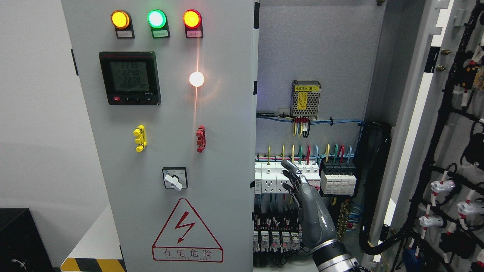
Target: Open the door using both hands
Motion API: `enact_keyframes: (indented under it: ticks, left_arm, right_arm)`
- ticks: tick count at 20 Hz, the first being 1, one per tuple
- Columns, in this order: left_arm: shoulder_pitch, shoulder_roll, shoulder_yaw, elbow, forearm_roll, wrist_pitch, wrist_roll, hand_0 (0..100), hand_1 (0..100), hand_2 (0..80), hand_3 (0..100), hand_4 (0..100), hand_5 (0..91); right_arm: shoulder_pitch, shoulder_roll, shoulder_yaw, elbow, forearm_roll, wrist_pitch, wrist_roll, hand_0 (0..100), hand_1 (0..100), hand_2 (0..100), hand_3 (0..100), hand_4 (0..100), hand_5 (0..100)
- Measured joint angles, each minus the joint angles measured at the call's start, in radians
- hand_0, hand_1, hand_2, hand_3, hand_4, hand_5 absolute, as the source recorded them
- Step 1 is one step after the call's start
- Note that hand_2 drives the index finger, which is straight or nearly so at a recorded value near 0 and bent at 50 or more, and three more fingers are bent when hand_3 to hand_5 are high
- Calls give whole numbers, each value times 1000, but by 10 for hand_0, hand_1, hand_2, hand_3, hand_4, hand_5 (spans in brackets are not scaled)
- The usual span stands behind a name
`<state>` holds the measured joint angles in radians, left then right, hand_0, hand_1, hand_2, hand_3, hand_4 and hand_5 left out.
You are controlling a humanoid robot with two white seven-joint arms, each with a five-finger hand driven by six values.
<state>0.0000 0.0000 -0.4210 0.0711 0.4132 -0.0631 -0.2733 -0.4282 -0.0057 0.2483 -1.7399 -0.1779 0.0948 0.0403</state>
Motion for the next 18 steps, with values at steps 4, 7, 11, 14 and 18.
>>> enact_keyframes:
  ticks: [4,7,11,14,18]
  left_arm:
    - [0,0,57,-6,-68,0,1,0,0,0,0,0,0]
    - [0,0,92,-10,-101,0,1,0,0,0,0,0,0]
    - [0,0,126,-13,-124,-1,1,0,0,0,0,0,0]
    - [0,0,145,-16,-133,-1,2,0,0,0,0,0,0]
    - [0,0,165,-22,-140,-1,2,0,0,0,0,0,0]
  right_arm:
    - [-23,2,4,24,-1,9,4,0,0,0,0,0,0]
    - [-33,3,8,37,-6,18,6,0,0,0,0,0,0]
    - [-49,3,12,50,-22,23,7,0,0,0,0,0,0]
    - [-63,4,15,58,-39,23,8,0,0,0,0,0,0]
    - [-81,5,19,71,-60,23,8,0,0,0,0,0,0]
